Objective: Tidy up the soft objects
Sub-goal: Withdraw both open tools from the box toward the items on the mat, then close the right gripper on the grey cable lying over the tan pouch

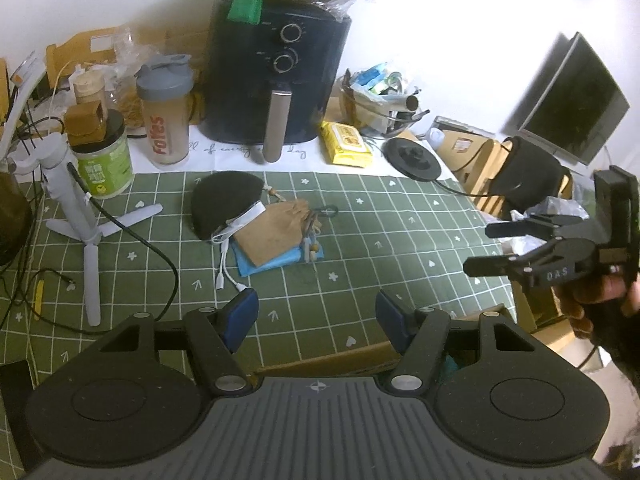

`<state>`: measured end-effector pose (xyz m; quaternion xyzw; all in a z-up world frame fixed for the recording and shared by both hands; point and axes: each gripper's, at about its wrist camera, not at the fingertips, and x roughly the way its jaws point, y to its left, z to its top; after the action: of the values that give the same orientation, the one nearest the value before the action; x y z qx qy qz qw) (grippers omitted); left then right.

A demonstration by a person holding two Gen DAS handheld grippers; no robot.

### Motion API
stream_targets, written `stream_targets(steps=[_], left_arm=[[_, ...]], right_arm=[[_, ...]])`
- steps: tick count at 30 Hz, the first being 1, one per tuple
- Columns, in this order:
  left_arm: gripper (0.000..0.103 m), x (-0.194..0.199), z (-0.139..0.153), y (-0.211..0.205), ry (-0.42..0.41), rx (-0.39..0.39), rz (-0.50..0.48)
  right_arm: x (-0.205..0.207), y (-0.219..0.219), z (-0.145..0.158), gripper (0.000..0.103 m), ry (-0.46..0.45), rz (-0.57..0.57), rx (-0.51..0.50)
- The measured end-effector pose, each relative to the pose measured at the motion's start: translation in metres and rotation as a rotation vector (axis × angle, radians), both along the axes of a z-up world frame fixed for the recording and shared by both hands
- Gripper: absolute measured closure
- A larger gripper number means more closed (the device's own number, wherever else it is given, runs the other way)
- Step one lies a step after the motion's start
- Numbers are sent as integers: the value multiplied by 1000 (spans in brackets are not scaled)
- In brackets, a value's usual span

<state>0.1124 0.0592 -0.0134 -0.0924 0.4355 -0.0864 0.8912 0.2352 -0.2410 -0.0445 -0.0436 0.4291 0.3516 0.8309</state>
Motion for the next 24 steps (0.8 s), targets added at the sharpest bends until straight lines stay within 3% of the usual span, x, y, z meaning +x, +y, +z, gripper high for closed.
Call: stream_targets(steps=[9,19,24], left_arm=[[39,3,-9,15,25,-15,29],[39,-1,-17,36,42,-42,71],[39,-4,-21,44,52,-52,90]], right_arm=[[33,25,-18,0,48,77,-16],[77,53,-52,0,142,139,41],[94,70,-66,10,154,184,21]])
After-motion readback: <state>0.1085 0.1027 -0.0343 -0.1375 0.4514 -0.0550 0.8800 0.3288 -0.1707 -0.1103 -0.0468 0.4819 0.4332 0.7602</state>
